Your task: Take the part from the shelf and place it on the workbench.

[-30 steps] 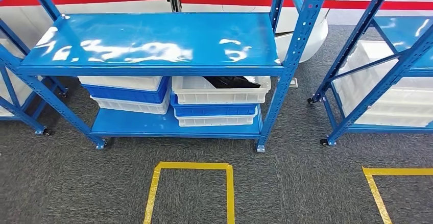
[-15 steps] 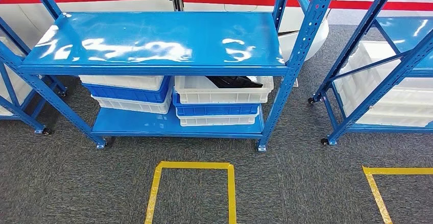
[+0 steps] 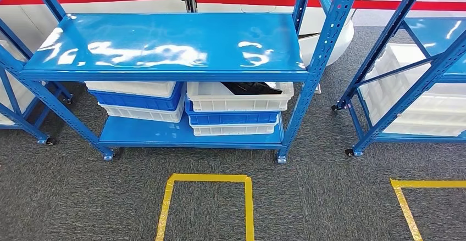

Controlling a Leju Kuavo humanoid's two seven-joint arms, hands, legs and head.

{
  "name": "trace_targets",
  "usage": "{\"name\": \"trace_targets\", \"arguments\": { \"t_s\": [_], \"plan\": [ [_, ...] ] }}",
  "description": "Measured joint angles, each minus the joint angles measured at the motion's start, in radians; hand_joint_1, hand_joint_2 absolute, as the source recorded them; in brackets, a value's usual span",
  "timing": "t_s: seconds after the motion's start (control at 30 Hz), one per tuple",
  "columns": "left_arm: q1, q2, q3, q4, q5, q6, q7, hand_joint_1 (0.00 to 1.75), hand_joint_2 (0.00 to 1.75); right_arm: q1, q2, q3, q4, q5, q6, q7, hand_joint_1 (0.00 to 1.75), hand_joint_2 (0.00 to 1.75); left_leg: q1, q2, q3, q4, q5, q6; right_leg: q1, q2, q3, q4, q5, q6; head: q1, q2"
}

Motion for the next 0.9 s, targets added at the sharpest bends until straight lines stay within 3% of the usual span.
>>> {"name": "trace_targets", "arguments": {
  "t_s": [0.9],
  "plan": [
    [0.116,0.000,0.615,-0.117,-0.673,-0.198,0.230,0.00,0.00,0.087,-0.025,0.147,-0.092,-0.337,0.094,-0.062,0.00,0.00,0.000,0.000,0.001,0.000,-0.002,0.002,0.000,0.000,-0.004,0.000,-0.001,0.000,0.000,0.000]
  ]
}}
